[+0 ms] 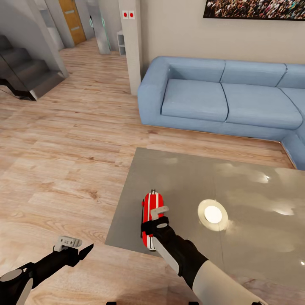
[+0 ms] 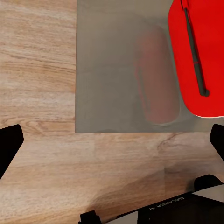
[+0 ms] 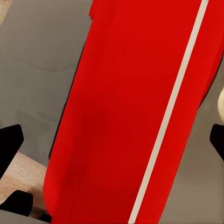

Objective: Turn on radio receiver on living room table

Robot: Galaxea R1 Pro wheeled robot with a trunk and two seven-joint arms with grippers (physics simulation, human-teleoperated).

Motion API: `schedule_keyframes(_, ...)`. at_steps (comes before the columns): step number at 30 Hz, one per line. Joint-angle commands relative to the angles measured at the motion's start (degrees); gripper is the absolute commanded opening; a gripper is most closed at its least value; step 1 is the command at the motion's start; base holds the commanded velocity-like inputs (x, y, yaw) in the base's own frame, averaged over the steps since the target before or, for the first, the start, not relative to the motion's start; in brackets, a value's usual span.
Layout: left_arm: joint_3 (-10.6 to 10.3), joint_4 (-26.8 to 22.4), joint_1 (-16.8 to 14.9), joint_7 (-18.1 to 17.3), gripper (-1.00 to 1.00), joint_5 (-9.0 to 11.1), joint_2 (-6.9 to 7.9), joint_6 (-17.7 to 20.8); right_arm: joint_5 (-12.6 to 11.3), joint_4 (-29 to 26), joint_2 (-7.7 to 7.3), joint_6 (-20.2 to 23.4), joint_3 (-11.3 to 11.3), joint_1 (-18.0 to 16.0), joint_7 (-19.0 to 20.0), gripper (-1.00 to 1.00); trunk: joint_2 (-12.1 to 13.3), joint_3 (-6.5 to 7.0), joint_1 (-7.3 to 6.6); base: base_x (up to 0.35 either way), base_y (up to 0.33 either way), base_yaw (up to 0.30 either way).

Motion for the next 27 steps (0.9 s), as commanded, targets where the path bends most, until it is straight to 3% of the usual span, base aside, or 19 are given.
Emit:
schedule_keyframes(1,0.0,0.0,0.0,0.0,1.0,0.0,0.0,0.0,0.0,0.0,0.0,0.0,0.0,0.0,0.0,1.0,0.0,0.0,0.0,0.0,0.0,0.0)
schedule_keyframes(13,0.0,0.0,0.0,0.0,1.0,0.0,0.0,0.0,0.0,0.2,0.0,-0.1,0.2,0.0,0.0,1.0,0.0,0.0,0.0,0.0,0.0,0.0)
schedule_keyframes(27,0.0,0.0,0.0,0.0,1.0,0.0,0.0,0.0,0.0,4.9,0.0,-2.5,0.2,0.0,0.9,1.0,0.0,0.0,0.0,0.0,0.0,0.0)
